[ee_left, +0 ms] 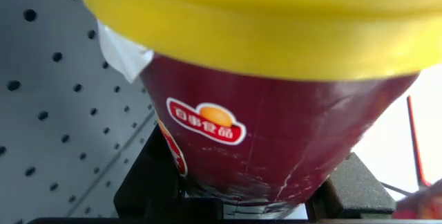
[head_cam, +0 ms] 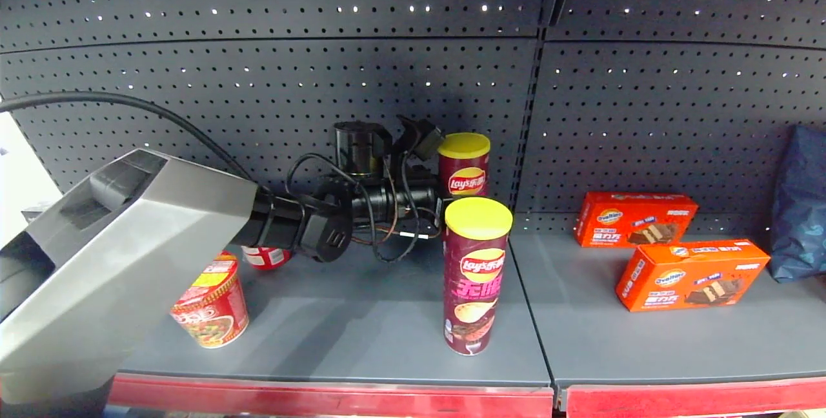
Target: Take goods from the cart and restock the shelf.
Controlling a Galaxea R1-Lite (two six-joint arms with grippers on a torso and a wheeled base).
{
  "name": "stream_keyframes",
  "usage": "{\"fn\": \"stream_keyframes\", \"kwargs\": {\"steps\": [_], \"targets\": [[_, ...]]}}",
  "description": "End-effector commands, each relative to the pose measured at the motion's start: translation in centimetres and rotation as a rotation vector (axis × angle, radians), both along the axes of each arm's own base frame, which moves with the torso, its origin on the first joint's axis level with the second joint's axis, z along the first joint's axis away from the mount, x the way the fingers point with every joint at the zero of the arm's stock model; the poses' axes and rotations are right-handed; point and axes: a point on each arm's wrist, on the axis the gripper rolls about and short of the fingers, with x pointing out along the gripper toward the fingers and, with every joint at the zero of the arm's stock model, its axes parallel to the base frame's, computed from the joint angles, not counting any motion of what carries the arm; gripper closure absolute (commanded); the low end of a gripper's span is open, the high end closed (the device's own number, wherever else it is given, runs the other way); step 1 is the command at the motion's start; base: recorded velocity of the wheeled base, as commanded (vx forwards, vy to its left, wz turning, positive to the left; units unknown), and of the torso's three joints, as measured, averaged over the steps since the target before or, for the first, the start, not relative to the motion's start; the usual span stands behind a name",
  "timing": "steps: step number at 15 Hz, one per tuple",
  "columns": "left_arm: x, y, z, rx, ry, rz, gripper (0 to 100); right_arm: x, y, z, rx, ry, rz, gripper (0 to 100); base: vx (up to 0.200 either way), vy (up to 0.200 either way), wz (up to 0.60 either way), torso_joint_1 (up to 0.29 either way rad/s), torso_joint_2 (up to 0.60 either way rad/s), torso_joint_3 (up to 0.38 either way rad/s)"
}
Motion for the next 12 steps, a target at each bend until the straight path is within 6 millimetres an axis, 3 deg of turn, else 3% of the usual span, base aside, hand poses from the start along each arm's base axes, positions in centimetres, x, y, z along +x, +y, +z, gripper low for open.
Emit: {"fn": "stream_keyframes", "kwargs": {"steps": [1, 5, 12], "targets": [[0.6, -0.2, -0.9, 0.005, 0.011, 0.002, 100, 0.0, 0.0, 0.0, 0.0, 0.001, 0.0, 0, 0.0, 0.0, 0.0, 0.0, 0.0, 0.0], [1.4, 0.4, -2.1, 0.035, -0.013, 0.011, 100, 0.0, 0.0, 0.0, 0.0, 0.001, 0.001, 0, 0.0, 0.0, 0.0, 0.0, 0.0, 0.0], [2.4, 0.8, -2.2, 0.026, -0.027, 0.013, 100, 0.0, 0.0, 0.0, 0.0, 0.001, 0.001, 0, 0.0, 0.0, 0.0, 0.0, 0.0, 0.0]]}}
